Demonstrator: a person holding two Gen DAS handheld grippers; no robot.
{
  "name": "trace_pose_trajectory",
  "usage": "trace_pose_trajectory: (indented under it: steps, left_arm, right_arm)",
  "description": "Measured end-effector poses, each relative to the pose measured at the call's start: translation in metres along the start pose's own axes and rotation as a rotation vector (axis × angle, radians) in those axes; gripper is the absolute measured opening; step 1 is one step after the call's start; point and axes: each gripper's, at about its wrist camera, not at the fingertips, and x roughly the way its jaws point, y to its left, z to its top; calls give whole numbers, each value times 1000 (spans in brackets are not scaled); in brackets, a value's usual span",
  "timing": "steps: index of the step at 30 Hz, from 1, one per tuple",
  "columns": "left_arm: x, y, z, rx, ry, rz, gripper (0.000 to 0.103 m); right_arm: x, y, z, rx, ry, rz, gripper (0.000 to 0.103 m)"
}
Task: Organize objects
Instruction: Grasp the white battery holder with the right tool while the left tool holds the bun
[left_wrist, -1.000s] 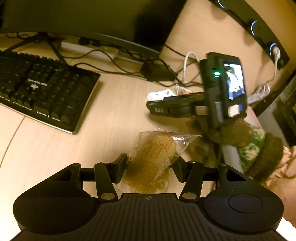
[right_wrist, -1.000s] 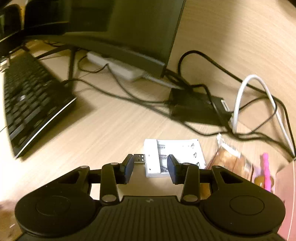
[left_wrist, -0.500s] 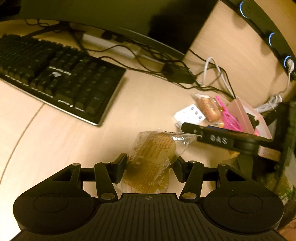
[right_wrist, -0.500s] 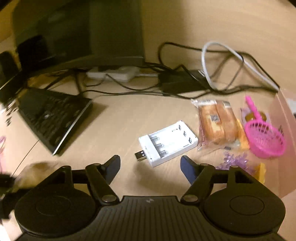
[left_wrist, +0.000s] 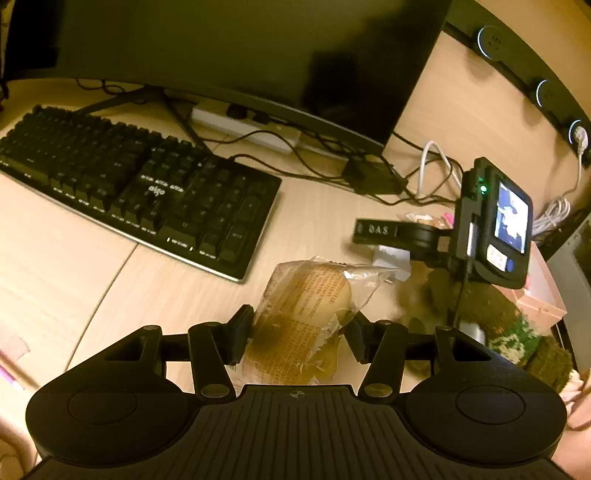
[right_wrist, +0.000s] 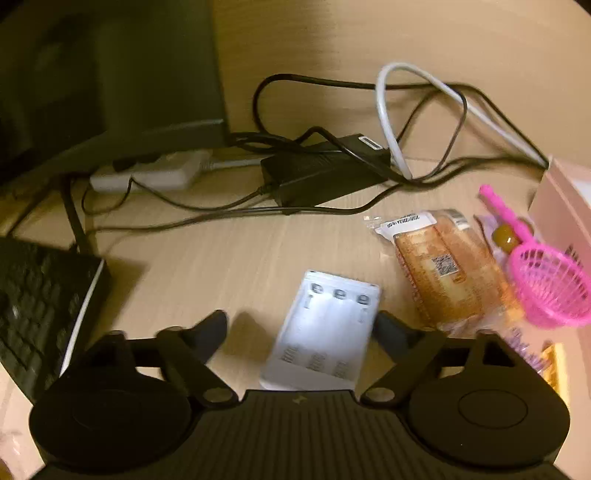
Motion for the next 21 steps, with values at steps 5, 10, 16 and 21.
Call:
trace_pose_trajectory:
  steps: [5,10,16,21]
  left_arm:
    - [10,-7,-6,12,28,-17,57]
    - [18,-26,-15,32,52,-61,57]
    - [27,-57,-29,69,84,-135,58]
    - [35,-90,-40,135,147,-226,57]
  right_arm:
    - [-25,-4,-19,-140,17,51,47]
    - [-65,-11,-46,-231,44,96,47]
    - [-125,-42,-77,-291,36,111,47]
    - [-153,-79,-110,-329,60,79,47]
